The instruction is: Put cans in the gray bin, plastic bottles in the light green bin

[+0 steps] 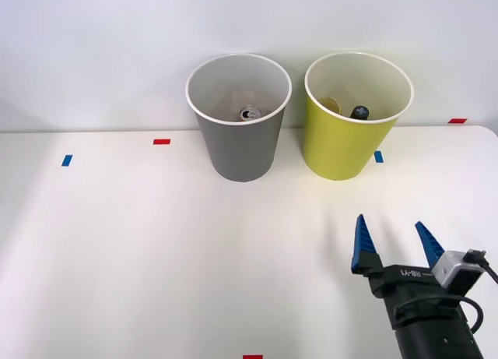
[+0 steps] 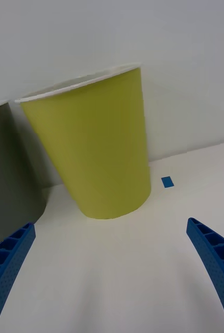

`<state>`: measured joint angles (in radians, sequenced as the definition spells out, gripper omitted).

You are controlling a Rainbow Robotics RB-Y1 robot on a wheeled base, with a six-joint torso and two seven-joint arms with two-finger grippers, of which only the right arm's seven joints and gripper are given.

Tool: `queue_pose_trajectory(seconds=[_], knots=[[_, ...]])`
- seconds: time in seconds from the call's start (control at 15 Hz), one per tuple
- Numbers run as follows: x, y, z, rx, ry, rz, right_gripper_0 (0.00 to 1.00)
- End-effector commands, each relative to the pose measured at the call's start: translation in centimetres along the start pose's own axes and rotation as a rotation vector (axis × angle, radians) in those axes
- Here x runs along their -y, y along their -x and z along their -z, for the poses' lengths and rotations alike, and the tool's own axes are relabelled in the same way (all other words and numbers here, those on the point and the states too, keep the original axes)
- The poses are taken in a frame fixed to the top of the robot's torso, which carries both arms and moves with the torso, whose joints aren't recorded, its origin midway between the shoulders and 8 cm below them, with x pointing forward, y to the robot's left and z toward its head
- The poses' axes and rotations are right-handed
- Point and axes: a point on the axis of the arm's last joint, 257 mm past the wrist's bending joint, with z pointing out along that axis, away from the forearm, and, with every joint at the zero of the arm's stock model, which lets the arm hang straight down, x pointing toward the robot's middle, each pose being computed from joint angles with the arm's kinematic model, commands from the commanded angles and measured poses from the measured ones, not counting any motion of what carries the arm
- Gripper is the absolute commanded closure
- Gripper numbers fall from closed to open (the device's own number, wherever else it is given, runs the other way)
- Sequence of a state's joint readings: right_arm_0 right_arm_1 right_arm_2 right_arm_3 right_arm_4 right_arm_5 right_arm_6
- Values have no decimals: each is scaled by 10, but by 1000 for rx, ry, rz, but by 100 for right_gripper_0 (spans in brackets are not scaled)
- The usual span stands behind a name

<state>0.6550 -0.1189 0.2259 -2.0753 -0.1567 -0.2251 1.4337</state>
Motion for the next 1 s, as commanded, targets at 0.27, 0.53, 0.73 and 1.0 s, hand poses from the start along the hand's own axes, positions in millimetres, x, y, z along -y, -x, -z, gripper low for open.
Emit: queue_pose_trajectory(seconds=[0.27,0.53,0.73,1.0], knots=[[-10,-23,37,8,74,40,0],[-8,-44,60,-28,119,174,0],[9,-49,75,-53,85,275,0],[26,-61,107,-109,40,367,0]])
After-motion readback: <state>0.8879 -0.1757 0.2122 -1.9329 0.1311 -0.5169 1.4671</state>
